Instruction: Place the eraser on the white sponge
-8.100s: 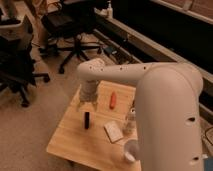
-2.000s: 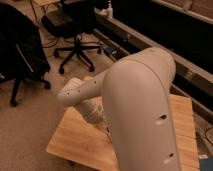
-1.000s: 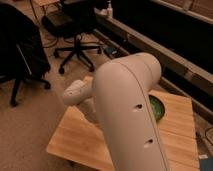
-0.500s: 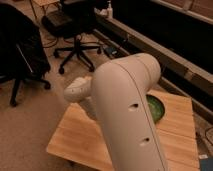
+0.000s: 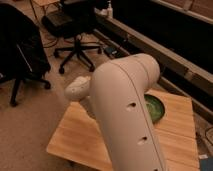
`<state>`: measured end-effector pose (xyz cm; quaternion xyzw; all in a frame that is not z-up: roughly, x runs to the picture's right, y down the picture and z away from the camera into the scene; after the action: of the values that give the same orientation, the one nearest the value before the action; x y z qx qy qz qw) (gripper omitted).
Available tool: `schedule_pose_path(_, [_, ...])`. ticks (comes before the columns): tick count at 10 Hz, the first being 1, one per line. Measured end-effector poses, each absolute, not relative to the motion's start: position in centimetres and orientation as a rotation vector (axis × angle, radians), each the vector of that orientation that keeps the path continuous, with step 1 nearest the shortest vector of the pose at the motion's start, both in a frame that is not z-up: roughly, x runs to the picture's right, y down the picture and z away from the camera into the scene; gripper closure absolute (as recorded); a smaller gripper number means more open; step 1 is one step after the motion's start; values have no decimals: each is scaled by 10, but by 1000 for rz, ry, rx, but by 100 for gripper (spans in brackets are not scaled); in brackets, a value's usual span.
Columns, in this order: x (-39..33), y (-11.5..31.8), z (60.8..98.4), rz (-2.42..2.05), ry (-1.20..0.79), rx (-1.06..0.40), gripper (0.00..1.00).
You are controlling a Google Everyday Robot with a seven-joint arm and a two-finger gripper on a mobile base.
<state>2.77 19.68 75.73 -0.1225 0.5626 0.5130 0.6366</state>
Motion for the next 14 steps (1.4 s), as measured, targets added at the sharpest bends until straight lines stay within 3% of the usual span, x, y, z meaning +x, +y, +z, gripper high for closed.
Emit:
schedule_pose_path(3, [24,194,762,1164,1281,-284,33])
schedule_pose_path(5, [12,193,767,1155,1238,-317,20])
schedule_pose_path(14, [1,189,767,1162,1148,-412,20])
